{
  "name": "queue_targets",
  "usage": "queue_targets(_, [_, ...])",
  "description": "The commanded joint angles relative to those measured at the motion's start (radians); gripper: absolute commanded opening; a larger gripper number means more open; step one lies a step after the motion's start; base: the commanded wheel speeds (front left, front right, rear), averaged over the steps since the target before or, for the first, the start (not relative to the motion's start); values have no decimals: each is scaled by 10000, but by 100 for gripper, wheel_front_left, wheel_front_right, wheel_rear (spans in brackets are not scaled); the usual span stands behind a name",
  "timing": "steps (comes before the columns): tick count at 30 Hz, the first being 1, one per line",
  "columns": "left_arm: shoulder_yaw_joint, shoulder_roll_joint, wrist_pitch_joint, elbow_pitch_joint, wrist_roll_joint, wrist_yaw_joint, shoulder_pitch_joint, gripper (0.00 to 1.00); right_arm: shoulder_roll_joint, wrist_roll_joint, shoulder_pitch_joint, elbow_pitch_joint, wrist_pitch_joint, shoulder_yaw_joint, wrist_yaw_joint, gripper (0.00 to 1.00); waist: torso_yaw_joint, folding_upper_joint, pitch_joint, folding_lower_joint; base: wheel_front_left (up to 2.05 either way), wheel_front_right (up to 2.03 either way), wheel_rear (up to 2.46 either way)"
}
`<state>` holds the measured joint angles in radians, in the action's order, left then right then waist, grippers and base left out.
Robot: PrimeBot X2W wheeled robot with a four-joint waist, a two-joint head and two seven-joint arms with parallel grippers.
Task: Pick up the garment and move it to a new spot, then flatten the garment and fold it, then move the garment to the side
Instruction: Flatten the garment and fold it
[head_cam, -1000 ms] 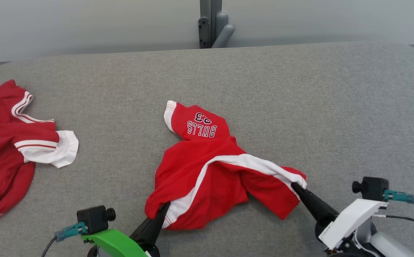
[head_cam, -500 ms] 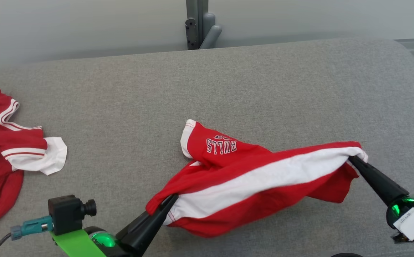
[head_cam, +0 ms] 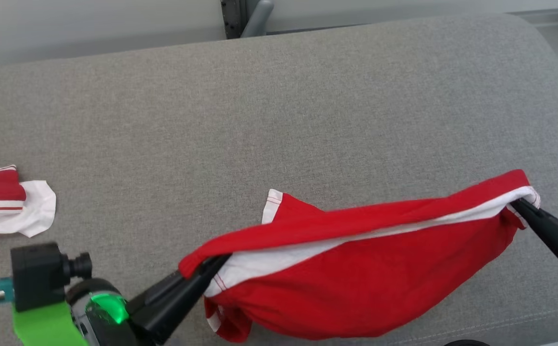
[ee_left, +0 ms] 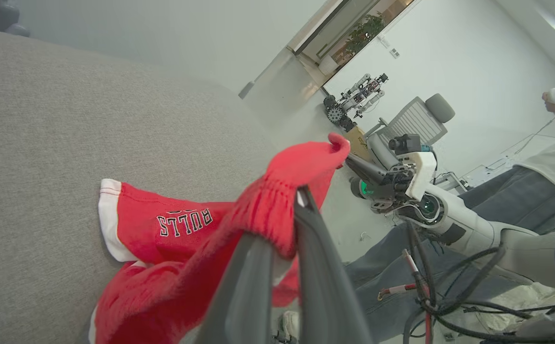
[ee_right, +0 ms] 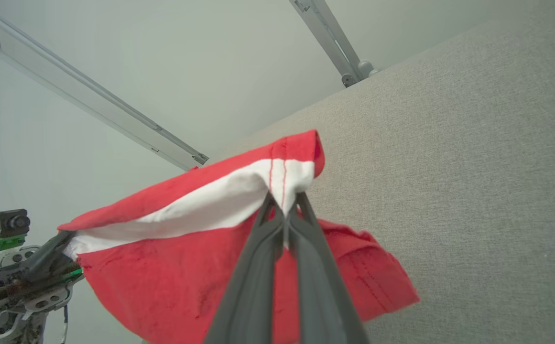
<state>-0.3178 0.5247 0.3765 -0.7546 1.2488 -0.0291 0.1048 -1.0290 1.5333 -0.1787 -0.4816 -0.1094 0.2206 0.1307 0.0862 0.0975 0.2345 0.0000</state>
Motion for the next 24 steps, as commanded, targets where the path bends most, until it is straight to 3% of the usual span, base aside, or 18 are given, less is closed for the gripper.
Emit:
queue_targets(1, [230,262,264,60,118,89,-646,0,-151,-117,296,-40,104,-148,0,0,149,0,725,0,0,0,0])
queue_targets(6, [815,737,1417,1362,385,509,-3673,0,-17,-687,2590,694,398,-484,-7,0,41,0,2092,0,0,0,0])
queue_targets(9, [767,641,1999,3015,-41,815,-6429,0,623,-1524,5055,1744,682,-337,-20,0,-147,0,2885,0,0,0,0])
queue_targets(14, [189,-265,1696,6653,-1718,861,-11124,0,3288,-4006,10021,4455,1105,343,-20,0,-324,0,4048,0,0,0,0])
queue_targets(15, [189,-265,1696,6653,-1718,861,-11124,0,3288,-4006,10021,4455,1105,343,-20,0,-324,0,4048,0,0,0,0])
queue_targets(19, [-171,-1137,-65,9397,-3330,287,-13891,0,5807,-6680,13327,7266,44,228,-18,0,-282,0,4563,0,0,0,0])
queue_targets(22, [-286,-1714,-1912,10960,-4275,-251,-15285,0,7031,-8271,14887,8774,-1005,140,-12,0,-288,0,4840,0,0,0,0])
queue_targets(23, [-420,-1970,-3192,11805,-4774,-554,-15809,0,7663,-8923,15434,9332,-1398,60,-7,0,-309,0,4957,0,0,0,0])
queue_targets(24, [-506,-2127,-3663,12206,-4826,-679,-15874,0,7816,-9187,15533,9467,-1480,1,-7,0,-333,0,4986,0,0,0,0])
